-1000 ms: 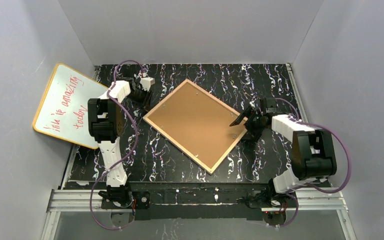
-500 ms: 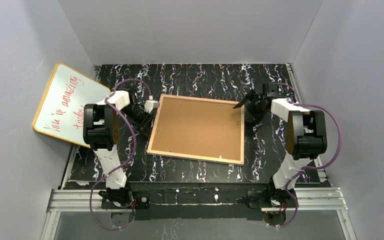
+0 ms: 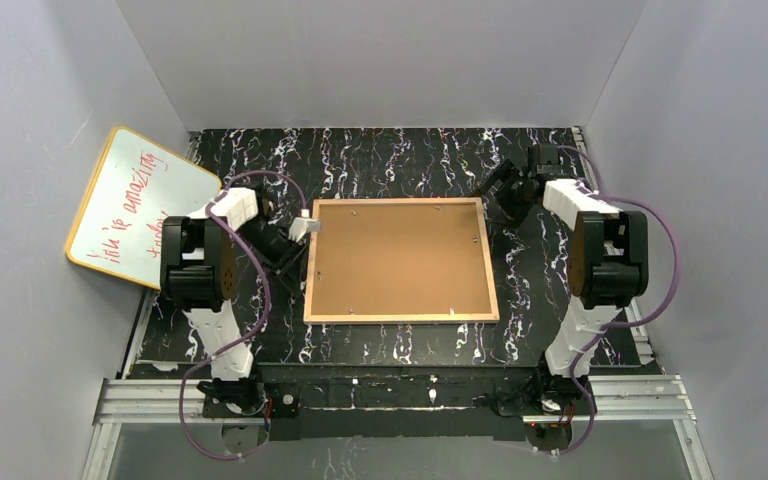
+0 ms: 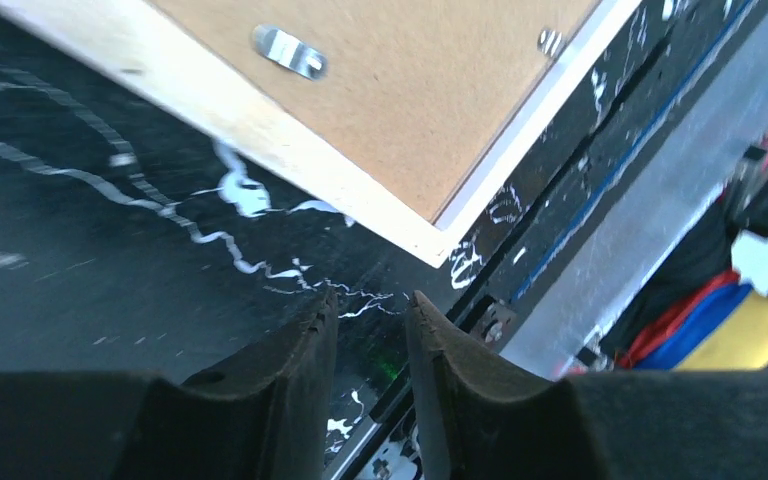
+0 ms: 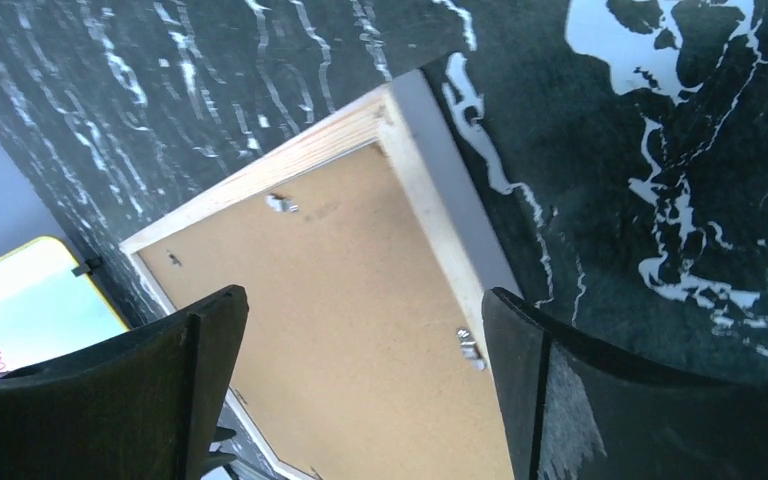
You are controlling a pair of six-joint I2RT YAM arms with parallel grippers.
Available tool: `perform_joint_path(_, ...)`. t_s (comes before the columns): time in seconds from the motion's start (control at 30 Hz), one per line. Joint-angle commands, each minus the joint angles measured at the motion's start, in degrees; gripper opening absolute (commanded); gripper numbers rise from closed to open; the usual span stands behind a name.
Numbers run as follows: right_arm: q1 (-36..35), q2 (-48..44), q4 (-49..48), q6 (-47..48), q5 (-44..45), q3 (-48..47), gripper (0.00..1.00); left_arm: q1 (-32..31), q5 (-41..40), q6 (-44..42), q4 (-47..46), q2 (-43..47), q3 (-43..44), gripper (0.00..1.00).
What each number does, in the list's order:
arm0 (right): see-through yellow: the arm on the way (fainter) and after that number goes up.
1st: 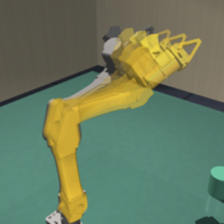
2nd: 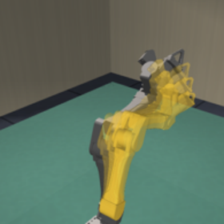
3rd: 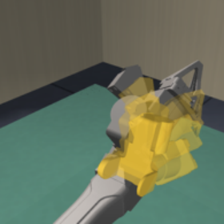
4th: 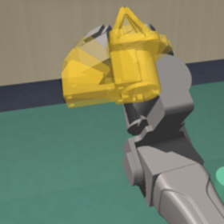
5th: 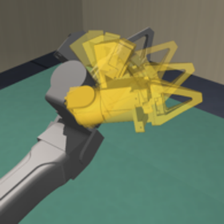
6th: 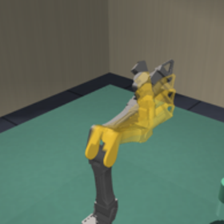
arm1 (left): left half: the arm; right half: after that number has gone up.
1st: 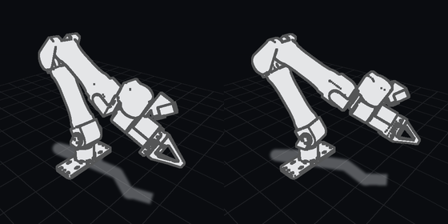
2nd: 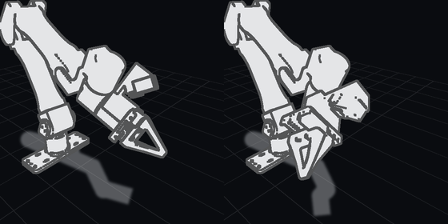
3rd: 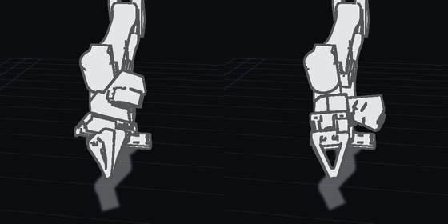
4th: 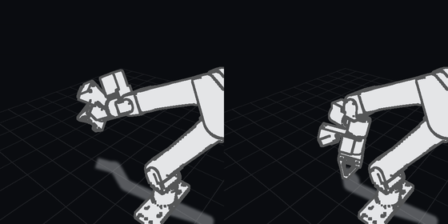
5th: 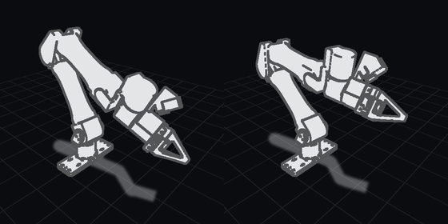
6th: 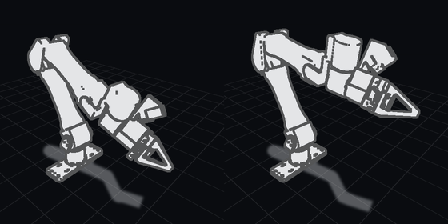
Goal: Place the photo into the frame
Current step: Install the photo frame at the center of the board.
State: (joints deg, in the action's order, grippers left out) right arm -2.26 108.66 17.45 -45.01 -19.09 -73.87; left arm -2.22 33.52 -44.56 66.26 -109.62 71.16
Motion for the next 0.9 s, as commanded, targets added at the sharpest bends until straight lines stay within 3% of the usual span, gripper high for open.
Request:
perform_joint_path(0.0,-0.96,-10.24,-0.11,-0.18,1.46,-0.04,0.93,1.95,4.00,6.23,-1.83,4.84,3.53,0.34)
perform_joint_path(0.17,-9.91,-17.51,-1.38,-0.47,2.29,2.92,0.86,1.95,6.84,13.98,-7.65,2.77,2.10,0.38)
perform_joint_path(0.37,-27.27,-18.74,-11.71,-3.46,1.15,8.60,0.79,1.95,7.36,17.51,-11.54,-1.32,0.31,0.34)
perform_joint_path(0.57,-37.94,-10.45,-20.75,-5.24,-2.57,7.65,0.71,1.95,5.74,19.28,-14.54,-2.22,-0.63,0.17)
perform_joint_path(0.87,-45.66,4.33,-23.92,-6.01,-4.03,-1.59,0.61,1.96,4.66,20.97,-16.59,-2.45,-2.77,0.11)
